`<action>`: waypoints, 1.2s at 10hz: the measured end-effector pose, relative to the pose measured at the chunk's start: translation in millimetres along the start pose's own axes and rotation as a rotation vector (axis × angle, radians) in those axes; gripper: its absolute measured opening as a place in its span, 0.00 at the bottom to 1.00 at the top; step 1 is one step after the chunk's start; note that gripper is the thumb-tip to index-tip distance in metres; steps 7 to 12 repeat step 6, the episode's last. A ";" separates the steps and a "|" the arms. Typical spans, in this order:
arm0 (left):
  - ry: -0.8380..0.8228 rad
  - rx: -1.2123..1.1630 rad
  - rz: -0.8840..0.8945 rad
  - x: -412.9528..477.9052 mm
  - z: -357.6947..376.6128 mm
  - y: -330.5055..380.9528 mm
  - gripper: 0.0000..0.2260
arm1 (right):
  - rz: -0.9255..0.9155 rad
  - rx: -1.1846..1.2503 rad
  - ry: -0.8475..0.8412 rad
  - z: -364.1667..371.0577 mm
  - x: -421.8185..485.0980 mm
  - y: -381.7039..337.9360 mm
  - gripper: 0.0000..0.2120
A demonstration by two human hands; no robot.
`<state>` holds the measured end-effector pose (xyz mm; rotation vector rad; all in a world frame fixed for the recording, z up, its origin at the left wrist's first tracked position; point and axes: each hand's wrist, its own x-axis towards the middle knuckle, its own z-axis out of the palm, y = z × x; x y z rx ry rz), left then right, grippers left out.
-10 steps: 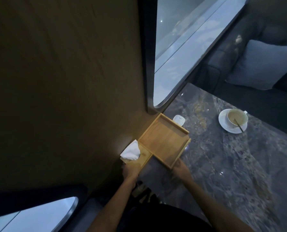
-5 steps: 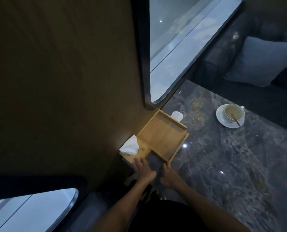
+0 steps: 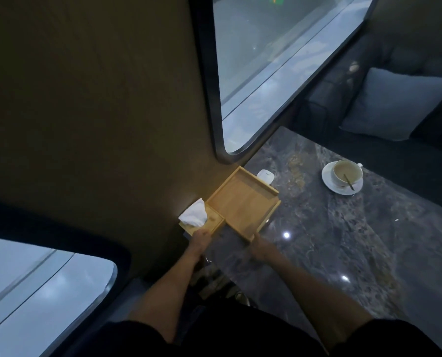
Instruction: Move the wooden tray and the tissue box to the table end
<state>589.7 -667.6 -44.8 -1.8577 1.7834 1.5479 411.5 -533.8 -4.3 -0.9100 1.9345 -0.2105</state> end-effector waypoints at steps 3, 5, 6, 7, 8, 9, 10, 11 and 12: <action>0.012 0.127 0.106 -87.5 19.9 50.1 0.13 | -0.113 -0.040 0.079 -67.2 -56.1 29.9 0.17; 0.131 0.173 0.303 -147.4 78.6 73.5 0.15 | -0.174 0.098 0.181 -103.1 -102.1 102.3 0.18; 0.136 0.216 0.367 -165.2 119.8 72.9 0.15 | -0.262 0.157 0.213 -109.5 -125.2 143.6 0.16; 0.136 0.216 0.367 -165.2 119.8 72.9 0.15 | -0.262 0.157 0.213 -109.5 -125.2 143.6 0.16; 0.136 0.216 0.367 -165.2 119.8 72.9 0.15 | -0.262 0.157 0.213 -109.5 -125.2 143.6 0.16; 0.136 0.216 0.367 -165.2 119.8 72.9 0.15 | -0.262 0.157 0.213 -109.5 -125.2 143.6 0.16; 0.136 0.216 0.367 -165.2 119.8 72.9 0.15 | -0.262 0.157 0.213 -109.5 -125.2 143.6 0.16; 0.136 0.216 0.367 -165.2 119.8 72.9 0.15 | -0.262 0.157 0.213 -109.5 -125.2 143.6 0.16; 0.136 0.216 0.367 -165.2 119.8 72.9 0.15 | -0.262 0.157 0.213 -109.5 -125.2 143.6 0.16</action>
